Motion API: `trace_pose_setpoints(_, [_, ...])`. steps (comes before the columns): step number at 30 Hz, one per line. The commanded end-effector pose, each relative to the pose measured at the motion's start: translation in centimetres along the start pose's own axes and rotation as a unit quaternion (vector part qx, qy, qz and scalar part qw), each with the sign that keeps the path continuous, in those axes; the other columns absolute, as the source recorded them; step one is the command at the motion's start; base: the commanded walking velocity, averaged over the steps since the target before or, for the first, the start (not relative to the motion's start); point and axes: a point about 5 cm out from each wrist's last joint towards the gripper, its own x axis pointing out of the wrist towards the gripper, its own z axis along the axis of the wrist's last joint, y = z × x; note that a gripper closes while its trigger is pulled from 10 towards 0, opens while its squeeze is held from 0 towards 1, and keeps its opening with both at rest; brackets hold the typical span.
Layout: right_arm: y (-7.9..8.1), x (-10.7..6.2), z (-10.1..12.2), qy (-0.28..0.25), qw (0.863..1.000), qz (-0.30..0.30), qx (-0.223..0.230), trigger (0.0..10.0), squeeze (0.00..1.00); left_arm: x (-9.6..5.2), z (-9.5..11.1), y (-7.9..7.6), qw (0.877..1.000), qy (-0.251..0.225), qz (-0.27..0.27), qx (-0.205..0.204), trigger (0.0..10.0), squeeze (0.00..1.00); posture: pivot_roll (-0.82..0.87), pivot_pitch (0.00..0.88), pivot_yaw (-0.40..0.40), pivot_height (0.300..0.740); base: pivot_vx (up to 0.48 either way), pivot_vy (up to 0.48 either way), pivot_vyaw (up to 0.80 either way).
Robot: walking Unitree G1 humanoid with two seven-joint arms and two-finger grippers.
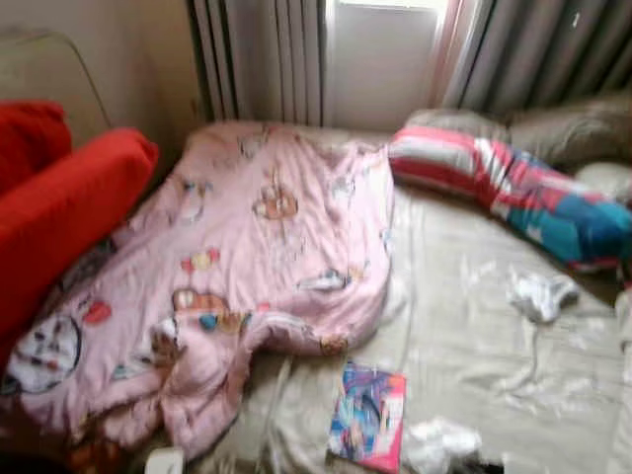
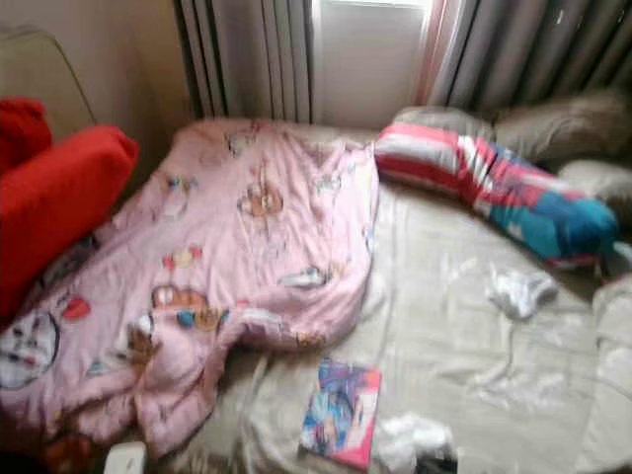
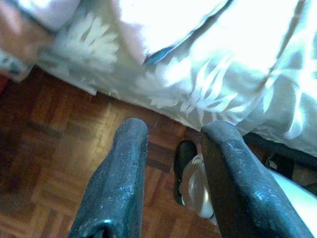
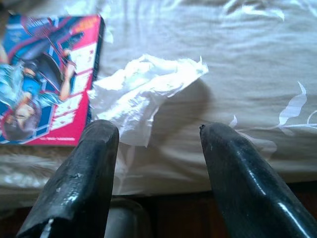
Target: Clean up the room
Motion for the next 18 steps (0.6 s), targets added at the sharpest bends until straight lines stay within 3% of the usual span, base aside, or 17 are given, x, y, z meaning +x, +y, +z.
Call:
trace_pose_setpoints(1, [1.9,2.3,5.4,-0.078,0.997,0.006,-0.004,10.0,0.0,0.9,5.4,-0.9,0.994,-0.111,-0.004,0.005,10.0,0.0,-0.01,0.0,-0.025,0.74,0.0,0.0,0.0])
trace_pose_setpoints(3, [3.4,3.3,9.5,-0.149,0.989,0.023,-0.002,10.0,0.0,0.9,10.2,-1.5,0.978,-0.209,-0.005,0.024,10.0,0.0,0.0,0.0,-0.029,0.74,0.0,0.0,0.0])
trace_pose_setpoints(7, [3.7,3.1,10.0,-0.178,0.984,0.031,-0.009,10.0,0.0,0.5,10.8,-1.8,0.969,-0.245,-0.015,0.031,10.0,0.0,-0.01,0.0,-0.032,0.74,0.0,0.0,0.0])
trace_pose_setpoints(10, [3.7,2.9,10.7,-0.206,0.978,0.033,-0.006,10.0,0.0,-0.2,12.0,-2.2,0.954,-0.297,-0.034,0.003,10.0,0.0,0.0,0.0,-0.041,0.74,0.0,0.0,0.0])
trace_pose_setpoints(18, [3.6,2.3,10.8,-0.24,0.97,0.019,-0.015,10.0,0.0,-1.6,13.5,-1.3,0.929,-0.37,-0.017,0.0,10.0,0.0,0.01,0.0,-0.039,0.74,0.0,0.0,0.0])
